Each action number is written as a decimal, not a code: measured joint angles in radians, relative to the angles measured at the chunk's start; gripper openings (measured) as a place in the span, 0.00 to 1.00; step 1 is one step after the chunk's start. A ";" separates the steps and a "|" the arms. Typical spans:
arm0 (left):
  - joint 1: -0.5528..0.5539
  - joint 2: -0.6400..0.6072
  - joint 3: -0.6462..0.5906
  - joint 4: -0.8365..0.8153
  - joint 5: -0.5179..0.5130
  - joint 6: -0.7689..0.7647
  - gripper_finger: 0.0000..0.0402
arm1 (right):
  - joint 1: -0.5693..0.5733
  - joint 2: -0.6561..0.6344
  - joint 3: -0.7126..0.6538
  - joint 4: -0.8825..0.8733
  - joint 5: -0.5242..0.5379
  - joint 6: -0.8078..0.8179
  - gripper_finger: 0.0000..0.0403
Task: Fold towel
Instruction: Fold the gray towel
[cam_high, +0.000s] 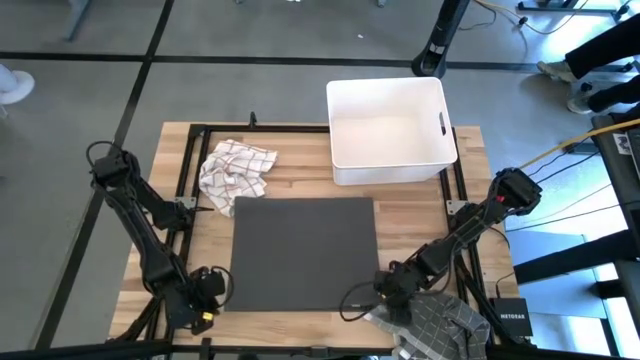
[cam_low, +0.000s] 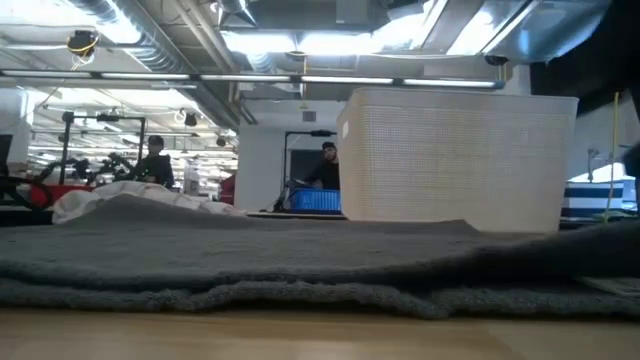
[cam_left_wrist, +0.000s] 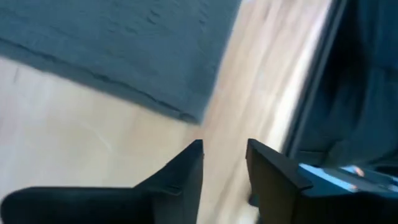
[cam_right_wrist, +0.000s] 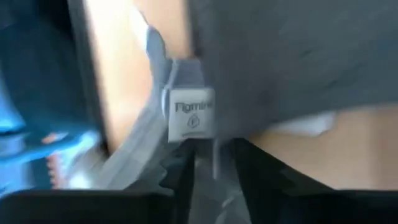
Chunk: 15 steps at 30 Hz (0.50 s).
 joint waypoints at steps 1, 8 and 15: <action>0.003 -0.013 0.000 0.006 -0.010 0.003 0.31 | -0.008 0.000 0.006 0.000 -0.060 0.015 0.33; 0.076 -0.067 0.001 0.078 -0.386 0.298 0.31 | -0.075 -0.002 0.060 -0.001 -0.189 0.031 0.40; 0.257 -0.001 0.001 -0.017 -0.592 0.472 0.30 | -0.109 -0.001 0.084 0.014 0.276 -0.338 0.40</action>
